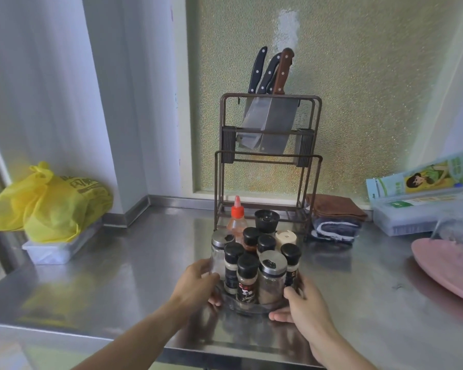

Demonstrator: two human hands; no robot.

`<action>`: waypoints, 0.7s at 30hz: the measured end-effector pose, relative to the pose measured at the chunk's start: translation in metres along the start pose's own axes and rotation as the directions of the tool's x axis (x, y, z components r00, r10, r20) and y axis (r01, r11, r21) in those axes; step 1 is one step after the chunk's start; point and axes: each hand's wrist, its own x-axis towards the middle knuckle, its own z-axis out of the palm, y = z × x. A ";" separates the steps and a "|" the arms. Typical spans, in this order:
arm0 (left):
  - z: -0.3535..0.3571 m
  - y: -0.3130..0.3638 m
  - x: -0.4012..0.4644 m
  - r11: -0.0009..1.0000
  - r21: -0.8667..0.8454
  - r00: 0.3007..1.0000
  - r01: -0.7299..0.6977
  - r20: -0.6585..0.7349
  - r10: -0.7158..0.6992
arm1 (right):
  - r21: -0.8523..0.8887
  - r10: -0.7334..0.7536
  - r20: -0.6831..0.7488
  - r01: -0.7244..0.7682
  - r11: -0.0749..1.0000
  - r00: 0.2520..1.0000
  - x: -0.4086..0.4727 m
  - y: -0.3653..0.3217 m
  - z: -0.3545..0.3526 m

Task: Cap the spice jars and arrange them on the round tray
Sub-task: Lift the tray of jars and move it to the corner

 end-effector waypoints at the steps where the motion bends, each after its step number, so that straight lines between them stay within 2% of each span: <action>1: 0.000 0.000 0.000 1.000 -0.009 1.000 -0.007 -0.001 0.007 | -0.004 -0.006 -0.010 0.006 1.000 1.000 0.000 -0.001 0.000; 11: -0.049 0.008 0.008 0.997 -0.021 0.989 -0.068 -0.135 0.064 | -0.038 -0.040 0.106 0.044 0.998 0.994 0.024 -0.028 0.043; 21: -0.155 0.001 0.062 0.995 -0.067 0.932 -0.075 -0.359 0.046 | -0.112 -0.083 0.360 0.131 0.985 0.929 0.098 -0.086 0.172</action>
